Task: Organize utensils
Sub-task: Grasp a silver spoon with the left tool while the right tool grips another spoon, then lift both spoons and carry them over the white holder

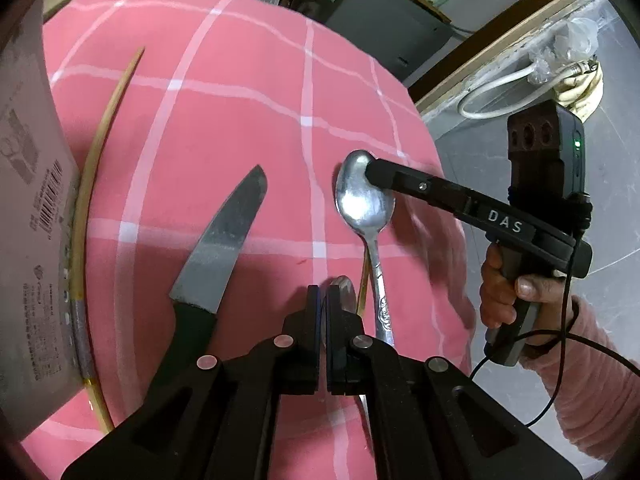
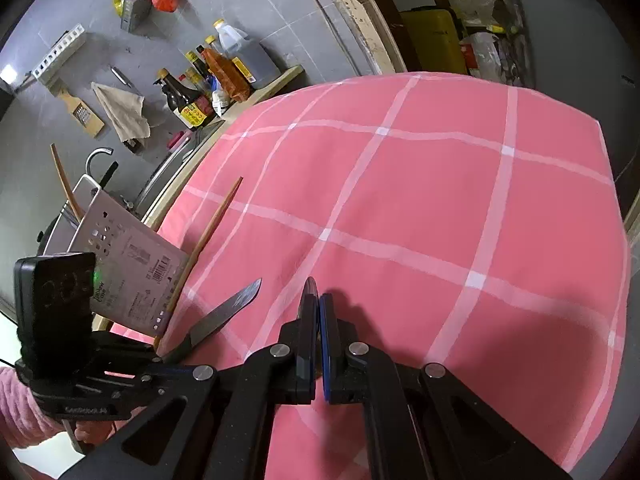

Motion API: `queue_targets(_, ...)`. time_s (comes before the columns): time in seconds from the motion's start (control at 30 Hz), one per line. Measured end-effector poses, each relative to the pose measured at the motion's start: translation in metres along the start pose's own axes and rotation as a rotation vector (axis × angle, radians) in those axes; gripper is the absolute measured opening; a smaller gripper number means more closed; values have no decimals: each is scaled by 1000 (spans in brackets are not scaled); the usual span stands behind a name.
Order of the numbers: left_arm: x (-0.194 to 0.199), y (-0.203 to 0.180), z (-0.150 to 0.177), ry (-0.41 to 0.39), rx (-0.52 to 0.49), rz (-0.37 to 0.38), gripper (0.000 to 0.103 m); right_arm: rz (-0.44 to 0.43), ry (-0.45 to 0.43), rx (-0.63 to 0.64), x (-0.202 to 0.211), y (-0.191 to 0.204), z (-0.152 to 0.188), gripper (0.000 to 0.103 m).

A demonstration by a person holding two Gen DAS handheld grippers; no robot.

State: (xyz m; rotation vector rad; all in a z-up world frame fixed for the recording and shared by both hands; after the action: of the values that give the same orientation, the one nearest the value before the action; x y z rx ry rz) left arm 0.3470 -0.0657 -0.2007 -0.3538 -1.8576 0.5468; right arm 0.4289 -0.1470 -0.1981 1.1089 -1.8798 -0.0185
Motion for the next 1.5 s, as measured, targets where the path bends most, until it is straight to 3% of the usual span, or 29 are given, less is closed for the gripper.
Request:
queue_targets(0.17, -6, -2, 8, 66, -26, 22, 2, -22, 11, -8, 0, -1, 2, 3)
queue_targets(0.5, -12, -3, 5, 67, 8, 52, 2, -89, 91, -33, -11, -5, 6, 7)
queue_targets(0.67, -12, -2, 8, 70, 12, 47, 2, -121, 126, -27, -19, 1, 4, 16)
queue_targets(0.73, -13, -3, 6, 69, 7, 39, 2, -110, 138, -6, -23, 4, 3, 15)
queue_targets(0.77, -13, -3, 6, 65, 1, 31, 2, -103, 143, 12, -24, 6, 3, 10)
queue_targets(0.87, -10, -9, 6, 30, -30, 10, 0, -89, 152, 37, -23, 10, 5, 5)
queue_targets(1.03, 8, -21, 6, -50, -75, -1, 0, -65, 50, -16, 6, 11, 2, 3)
queue_targets(1.2, 47, -39, 0, -174, -134, -33, 0, 26, -92, -15, 55, 25, -7, 3)
queue_targets(1.5, 164, -70, -24, -481, -221, -89, 0, 229, -423, 51, 147, 86, -46, 3)
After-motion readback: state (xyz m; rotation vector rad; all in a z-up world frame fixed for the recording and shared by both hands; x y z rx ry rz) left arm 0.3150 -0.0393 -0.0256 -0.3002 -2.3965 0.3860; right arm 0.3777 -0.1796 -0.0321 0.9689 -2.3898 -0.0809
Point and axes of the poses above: each gripper's, at about its wrist camera, not at the fingertips, and x roughly against the way its jaws point, y to its left, z to its underside, the point moved 9 cm from there along -x, roughly the way its jaws point, and after that the axes turned 5 degrees about x, right-handed, at the moved point
